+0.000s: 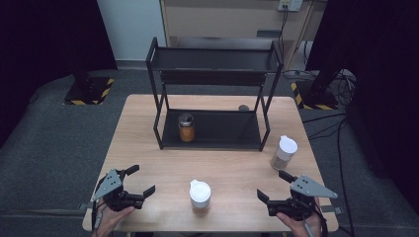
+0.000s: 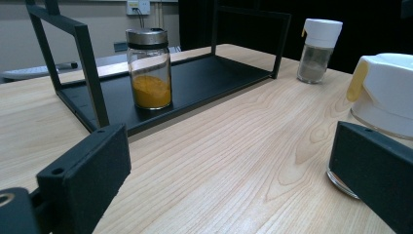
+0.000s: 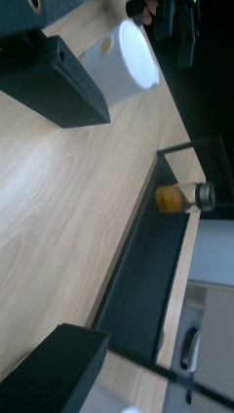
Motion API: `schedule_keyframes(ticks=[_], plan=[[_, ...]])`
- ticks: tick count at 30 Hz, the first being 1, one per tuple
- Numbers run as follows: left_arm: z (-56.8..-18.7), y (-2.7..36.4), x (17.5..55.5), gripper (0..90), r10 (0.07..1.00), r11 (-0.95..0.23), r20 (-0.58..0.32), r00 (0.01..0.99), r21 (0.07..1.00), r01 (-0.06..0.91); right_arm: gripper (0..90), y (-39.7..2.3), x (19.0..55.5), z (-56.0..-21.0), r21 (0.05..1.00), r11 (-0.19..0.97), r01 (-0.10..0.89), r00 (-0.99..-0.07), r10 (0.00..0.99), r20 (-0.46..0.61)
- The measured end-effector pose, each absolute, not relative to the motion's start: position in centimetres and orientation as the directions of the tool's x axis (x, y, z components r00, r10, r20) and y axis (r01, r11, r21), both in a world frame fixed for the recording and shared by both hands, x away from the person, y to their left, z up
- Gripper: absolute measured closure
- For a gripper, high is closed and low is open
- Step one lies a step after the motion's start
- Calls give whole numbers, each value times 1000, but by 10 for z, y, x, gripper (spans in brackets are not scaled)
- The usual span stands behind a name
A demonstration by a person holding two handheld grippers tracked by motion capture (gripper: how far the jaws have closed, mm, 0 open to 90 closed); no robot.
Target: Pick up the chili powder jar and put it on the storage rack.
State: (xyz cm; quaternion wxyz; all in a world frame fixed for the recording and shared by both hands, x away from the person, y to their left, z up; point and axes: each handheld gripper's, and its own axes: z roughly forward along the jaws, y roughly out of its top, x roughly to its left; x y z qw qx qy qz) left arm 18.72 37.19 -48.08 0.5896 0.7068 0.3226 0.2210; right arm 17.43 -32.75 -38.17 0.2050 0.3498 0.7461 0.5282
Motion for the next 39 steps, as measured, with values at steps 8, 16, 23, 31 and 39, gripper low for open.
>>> schedule_keyframes(ticks=[8, 16, 23, 31, 39], plan=[[-481, 372, 189, 5, 712, -106, -67, 699, 974, 202, 24, -307, 185, -359, 933, 213, 291, -718, 693, 65], [-481, 372, 188, 5, 714, -104, -69, 696, 974, 203, 31, -280, 200, -347, 927, 244, 285, -774, 629, 73], [-481, 370, 190, 6, 713, -115, -65, 698, 971, 208, 30, -255, 211, -343, 916, 289, 278, -812, 581, 63], [-482, 372, 190, 7, 714, -109, -68, 697, 972, 207, 37, -227, 219, -349, 901, 327, 286, -840, 537, 72], [-481, 371, 190, 7, 714, -110, -67, 697, 972, 207, 52, -203, 222, -358, 883, 373, 284, -863, 502, 65]])
